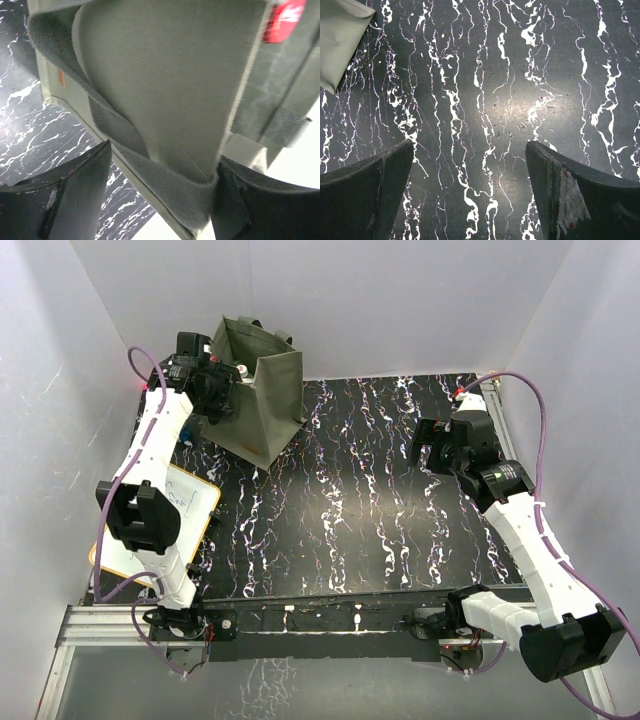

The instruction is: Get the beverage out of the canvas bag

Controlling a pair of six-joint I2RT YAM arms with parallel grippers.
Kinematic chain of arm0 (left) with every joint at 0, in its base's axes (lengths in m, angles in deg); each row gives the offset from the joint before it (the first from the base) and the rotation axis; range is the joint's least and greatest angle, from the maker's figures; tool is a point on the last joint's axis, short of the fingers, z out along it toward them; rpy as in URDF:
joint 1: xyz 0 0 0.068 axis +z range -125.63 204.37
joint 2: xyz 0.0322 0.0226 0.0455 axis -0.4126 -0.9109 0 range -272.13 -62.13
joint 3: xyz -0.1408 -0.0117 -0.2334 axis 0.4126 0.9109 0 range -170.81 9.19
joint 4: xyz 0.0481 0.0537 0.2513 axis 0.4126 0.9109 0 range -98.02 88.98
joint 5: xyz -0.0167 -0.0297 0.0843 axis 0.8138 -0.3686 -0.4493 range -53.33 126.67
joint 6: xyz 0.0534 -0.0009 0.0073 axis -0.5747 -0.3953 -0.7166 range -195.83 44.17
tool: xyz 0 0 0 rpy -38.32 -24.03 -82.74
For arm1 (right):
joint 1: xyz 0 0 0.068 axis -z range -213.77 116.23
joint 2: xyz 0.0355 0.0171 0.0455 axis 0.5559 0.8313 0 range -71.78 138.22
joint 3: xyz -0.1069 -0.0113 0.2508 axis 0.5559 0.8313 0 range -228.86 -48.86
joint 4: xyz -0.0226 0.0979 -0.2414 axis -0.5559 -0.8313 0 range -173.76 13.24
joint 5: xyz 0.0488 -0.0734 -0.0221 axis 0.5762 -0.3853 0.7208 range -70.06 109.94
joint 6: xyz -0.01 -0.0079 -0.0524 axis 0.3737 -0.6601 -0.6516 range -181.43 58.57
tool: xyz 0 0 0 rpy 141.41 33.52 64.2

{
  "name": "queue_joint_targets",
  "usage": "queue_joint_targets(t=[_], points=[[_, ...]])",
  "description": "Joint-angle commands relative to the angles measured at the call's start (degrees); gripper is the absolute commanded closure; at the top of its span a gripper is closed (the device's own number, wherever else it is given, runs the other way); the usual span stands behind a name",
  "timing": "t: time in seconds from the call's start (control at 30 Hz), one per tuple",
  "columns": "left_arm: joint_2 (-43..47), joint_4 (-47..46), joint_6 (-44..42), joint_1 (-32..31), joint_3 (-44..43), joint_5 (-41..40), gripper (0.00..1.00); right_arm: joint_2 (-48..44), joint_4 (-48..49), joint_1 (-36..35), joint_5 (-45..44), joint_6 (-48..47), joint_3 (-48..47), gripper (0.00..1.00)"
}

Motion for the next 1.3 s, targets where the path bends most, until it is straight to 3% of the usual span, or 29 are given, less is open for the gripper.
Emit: queue_joint_targets(t=[0.0,0.13,0.6,1.27], points=[[-0.4,5.7,-2.1,-1.6,-3.0,-0.3,0.33,-0.4,3.0,0.2,2.0,0.9,-0.9,0.02],[-0.7,6.7,-2.7,-2.4,-1.2,2.1,0.38,-0.7,2.3,0.1,3.5,1.4,-1.2,0.02],[0.8,4.9,-8.7,-4.1,1.2,12.3,0.88,0.3,-0.8,0.0,9.3,2.8,-3.9,0.02],[5.6,6.7,-11.8,-15.4,5.8,20.7,0.95,-3.6,-8.7,-0.1,15.1,5.4,-1.3,0.02]])
